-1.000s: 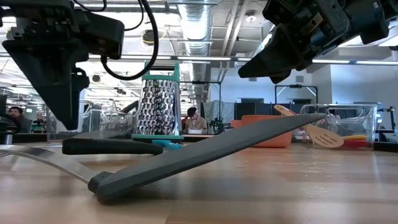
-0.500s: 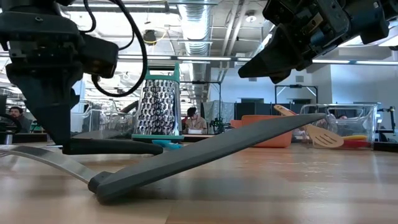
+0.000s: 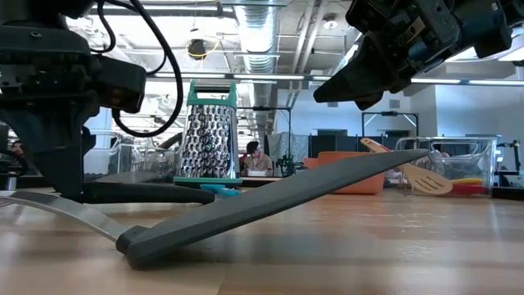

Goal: Pick & Place Kitchen Items
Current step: Put the top black spatula into the left transparent bin

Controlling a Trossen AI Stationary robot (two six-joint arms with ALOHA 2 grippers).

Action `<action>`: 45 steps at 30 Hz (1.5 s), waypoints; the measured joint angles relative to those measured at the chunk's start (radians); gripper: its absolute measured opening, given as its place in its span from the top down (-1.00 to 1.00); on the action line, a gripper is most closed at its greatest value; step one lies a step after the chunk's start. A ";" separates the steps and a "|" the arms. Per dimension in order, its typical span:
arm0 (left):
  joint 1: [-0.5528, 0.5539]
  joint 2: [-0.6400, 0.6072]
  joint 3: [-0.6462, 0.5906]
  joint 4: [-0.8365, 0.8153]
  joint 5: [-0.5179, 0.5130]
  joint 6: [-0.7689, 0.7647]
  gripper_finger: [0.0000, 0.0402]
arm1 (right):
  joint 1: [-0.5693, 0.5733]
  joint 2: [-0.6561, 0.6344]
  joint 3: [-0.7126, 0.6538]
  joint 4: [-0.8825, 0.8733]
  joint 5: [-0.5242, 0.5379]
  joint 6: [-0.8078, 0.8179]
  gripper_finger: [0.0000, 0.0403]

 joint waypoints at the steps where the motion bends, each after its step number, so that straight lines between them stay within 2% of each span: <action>1: 0.000 0.000 -0.007 0.004 -0.002 -0.001 -0.04 | 0.000 0.000 0.000 0.000 0.000 0.000 1.00; 16: 0.002 0.003 -0.024 0.000 -0.071 -0.024 -0.04 | 0.000 0.000 0.000 0.001 0.000 0.000 1.00; 23: 0.003 0.003 -0.026 0.007 -0.074 0.054 -0.04 | 0.000 0.000 0.000 0.010 0.000 0.000 1.00; 27: 0.011 -0.033 -0.029 0.010 -0.069 0.119 -0.04 | 0.000 0.000 0.000 0.010 0.000 0.000 1.00; 38: 0.111 -0.229 -0.029 -0.021 -0.091 0.253 -0.04 | 0.001 0.000 0.000 0.019 0.000 0.002 1.00; 41: 0.117 -0.242 -0.029 -0.013 -0.070 0.230 -0.04 | 0.001 0.000 0.000 0.019 0.000 0.002 1.00; 45: 0.089 -0.222 -0.028 0.005 0.000 0.101 0.06 | 0.000 0.000 0.000 0.019 0.000 0.000 1.00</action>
